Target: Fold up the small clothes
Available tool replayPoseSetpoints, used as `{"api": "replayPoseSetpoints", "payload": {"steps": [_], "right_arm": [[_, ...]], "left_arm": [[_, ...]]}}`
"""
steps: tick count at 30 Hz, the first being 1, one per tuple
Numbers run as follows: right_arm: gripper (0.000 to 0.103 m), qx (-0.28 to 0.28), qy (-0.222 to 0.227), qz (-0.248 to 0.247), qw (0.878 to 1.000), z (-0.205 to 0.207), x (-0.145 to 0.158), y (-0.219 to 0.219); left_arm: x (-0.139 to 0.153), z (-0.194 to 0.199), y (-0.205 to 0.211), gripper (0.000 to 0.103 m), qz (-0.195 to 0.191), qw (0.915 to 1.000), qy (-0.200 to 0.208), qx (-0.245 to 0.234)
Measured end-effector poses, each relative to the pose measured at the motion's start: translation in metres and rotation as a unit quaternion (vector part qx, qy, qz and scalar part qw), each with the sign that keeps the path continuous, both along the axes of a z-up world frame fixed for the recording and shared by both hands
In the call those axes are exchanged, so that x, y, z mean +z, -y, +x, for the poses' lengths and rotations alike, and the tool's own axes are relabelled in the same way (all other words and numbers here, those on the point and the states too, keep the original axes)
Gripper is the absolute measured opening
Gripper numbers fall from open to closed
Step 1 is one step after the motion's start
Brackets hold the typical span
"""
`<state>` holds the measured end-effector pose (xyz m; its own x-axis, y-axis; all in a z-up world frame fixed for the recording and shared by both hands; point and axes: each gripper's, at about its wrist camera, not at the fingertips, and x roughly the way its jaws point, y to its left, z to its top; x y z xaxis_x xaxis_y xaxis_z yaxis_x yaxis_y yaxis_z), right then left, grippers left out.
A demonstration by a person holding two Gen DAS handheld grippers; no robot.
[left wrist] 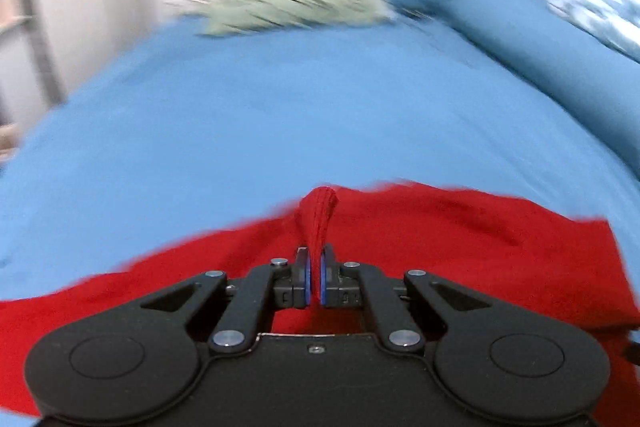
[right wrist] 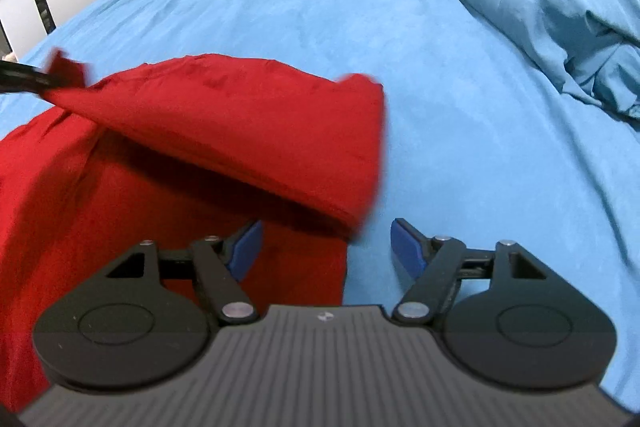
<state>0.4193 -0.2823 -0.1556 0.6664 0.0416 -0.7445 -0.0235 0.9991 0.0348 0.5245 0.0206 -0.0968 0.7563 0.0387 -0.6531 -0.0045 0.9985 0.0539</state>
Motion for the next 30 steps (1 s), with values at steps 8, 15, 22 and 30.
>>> {"api": "replayPoseSetpoints", "payload": {"steps": [8,15,22,30], "right_arm": [[0.089,0.022,-0.03,-0.035,0.999,0.019,-0.031,-0.018],[0.09,0.002,-0.021,-0.061,0.998,0.041,-0.029,-0.025],[0.091,-0.051,-0.043,-0.034,0.997,0.034,-0.031,0.013],[0.092,0.038,-0.008,-0.024,0.999,0.02,0.015,-0.017]], "left_arm": [[-0.043,-0.019,-0.084,0.004,-0.057,0.9927,-0.026,0.103],[-0.048,-0.043,-0.097,0.006,-0.122,0.9829,-0.02,0.136],[-0.055,-0.066,-0.131,0.016,-0.135,0.9743,-0.036,0.177],[-0.03,-0.102,-0.151,0.047,-0.125,0.9732,-0.029,0.191]]}}
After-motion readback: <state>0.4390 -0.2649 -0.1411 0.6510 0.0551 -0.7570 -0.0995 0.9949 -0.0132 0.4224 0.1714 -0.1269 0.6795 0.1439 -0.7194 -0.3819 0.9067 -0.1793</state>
